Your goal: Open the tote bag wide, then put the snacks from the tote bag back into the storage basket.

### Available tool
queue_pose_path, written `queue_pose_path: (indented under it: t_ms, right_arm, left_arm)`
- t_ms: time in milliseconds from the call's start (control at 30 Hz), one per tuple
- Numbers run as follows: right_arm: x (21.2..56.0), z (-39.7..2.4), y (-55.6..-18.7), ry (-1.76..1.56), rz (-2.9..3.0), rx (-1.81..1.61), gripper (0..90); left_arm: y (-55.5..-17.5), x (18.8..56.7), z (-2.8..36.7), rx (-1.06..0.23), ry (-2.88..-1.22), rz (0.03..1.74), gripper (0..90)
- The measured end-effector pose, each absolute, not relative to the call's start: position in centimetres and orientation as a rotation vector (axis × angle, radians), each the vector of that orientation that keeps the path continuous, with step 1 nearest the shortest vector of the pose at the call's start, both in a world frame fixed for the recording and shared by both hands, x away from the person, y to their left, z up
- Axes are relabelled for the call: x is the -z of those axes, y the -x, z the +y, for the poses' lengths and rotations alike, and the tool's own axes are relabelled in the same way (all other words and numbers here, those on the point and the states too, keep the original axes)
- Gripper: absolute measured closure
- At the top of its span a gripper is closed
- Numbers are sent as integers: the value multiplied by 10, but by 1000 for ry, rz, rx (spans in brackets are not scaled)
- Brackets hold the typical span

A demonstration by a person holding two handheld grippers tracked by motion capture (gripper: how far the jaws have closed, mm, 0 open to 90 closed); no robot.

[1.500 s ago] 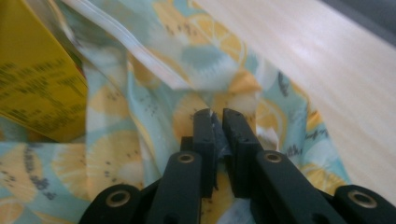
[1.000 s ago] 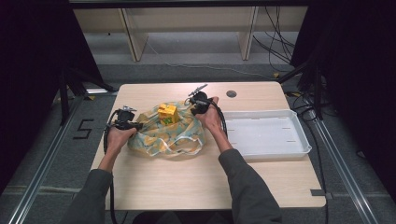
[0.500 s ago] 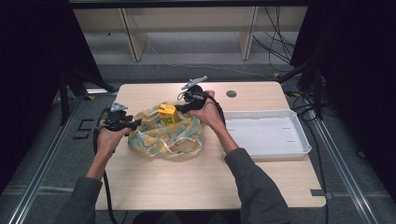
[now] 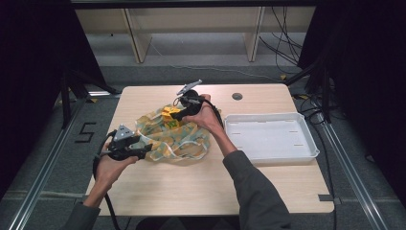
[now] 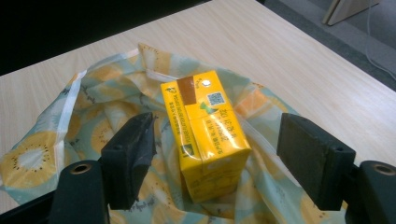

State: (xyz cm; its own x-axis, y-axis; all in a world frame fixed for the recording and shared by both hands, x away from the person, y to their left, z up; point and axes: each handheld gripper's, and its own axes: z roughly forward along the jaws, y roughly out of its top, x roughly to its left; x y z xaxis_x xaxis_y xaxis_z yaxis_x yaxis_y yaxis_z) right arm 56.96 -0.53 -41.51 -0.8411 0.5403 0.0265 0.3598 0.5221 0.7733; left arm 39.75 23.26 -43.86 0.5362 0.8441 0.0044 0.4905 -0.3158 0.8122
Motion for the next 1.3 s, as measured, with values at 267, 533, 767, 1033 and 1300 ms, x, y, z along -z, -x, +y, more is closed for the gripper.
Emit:
queue_pose_path:
  t_ms: [267, 533, 767, 1033, 1300]
  right_arm:
    - [422, 3, -573, -770, 2568, -1205, 248]
    - [423, 6, -574, -749, 2595, -1185, 237]
    - [425, 12, -575, -724, 2604, -1169, 244]
    - [429, 12, -578, -687, 2603, -1158, 254]
    - [432, 12, -581, -713, 2621, -1150, 263]
  left_arm:
    - [-362, 454, 215, -528, -2004, 1037, 317]
    - [-346, 472, 207, -510, -2072, 1008, 263]
    - [-342, 483, 204, -479, -2081, 1039, 239]
    - [-336, 489, 201, -484, -2116, 1022, 229]
    - [-336, 495, 203, -492, -2136, 1012, 229]
